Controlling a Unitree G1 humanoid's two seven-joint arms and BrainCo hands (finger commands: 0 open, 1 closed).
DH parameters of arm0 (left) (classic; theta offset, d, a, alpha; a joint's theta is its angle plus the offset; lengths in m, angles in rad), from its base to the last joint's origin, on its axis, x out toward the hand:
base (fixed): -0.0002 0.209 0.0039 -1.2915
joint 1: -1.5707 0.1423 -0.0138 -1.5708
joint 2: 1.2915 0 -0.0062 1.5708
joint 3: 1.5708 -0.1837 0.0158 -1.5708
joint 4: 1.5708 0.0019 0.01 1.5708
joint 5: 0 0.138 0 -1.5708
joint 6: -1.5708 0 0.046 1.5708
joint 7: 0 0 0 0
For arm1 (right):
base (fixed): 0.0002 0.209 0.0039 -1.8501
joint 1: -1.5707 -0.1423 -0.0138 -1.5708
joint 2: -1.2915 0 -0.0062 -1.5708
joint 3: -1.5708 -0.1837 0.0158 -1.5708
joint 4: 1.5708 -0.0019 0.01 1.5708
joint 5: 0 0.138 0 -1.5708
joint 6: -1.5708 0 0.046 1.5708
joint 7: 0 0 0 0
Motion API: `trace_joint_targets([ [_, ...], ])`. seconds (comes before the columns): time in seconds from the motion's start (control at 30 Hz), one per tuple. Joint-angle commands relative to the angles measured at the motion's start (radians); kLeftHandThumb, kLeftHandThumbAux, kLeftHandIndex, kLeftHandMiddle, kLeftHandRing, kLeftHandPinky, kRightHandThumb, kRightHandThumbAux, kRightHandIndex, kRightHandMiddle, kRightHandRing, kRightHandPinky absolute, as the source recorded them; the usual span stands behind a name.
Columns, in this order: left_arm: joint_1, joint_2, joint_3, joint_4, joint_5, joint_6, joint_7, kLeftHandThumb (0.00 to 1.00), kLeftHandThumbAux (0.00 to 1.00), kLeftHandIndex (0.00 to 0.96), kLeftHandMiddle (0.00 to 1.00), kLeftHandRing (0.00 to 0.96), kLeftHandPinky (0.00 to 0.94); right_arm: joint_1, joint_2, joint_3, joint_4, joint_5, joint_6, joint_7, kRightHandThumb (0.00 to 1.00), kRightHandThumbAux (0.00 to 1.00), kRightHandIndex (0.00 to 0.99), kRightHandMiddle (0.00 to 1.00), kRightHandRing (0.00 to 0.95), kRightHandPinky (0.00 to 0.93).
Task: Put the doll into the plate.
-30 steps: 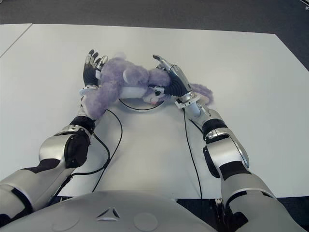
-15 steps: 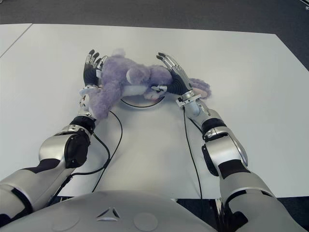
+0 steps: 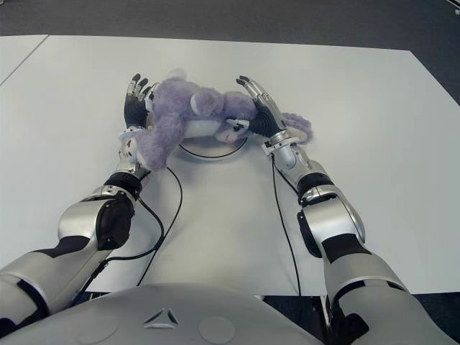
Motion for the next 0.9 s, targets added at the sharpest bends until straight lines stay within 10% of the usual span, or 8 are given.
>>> trace_joint_targets([
  [0.03,0.205,-0.058,-0.002,0.143,0.002,0.15,0.032,0.0,0.611,0.053,0.111,0.104,0.096,-0.034,0.002,-0.043,0.041,0.052,0.065,0.076,0.116,0.365,0.0,0.0,0.0,0.0],
  [0.9,0.195,-0.071,-0.013,0.144,0.009,0.165,0.06,0.0,0.611,0.067,0.129,0.119,0.111,-0.168,-0.025,-0.187,0.041,0.195,0.134,0.294,0.093,0.384,0.0,0.0,0.0,0.021],
])
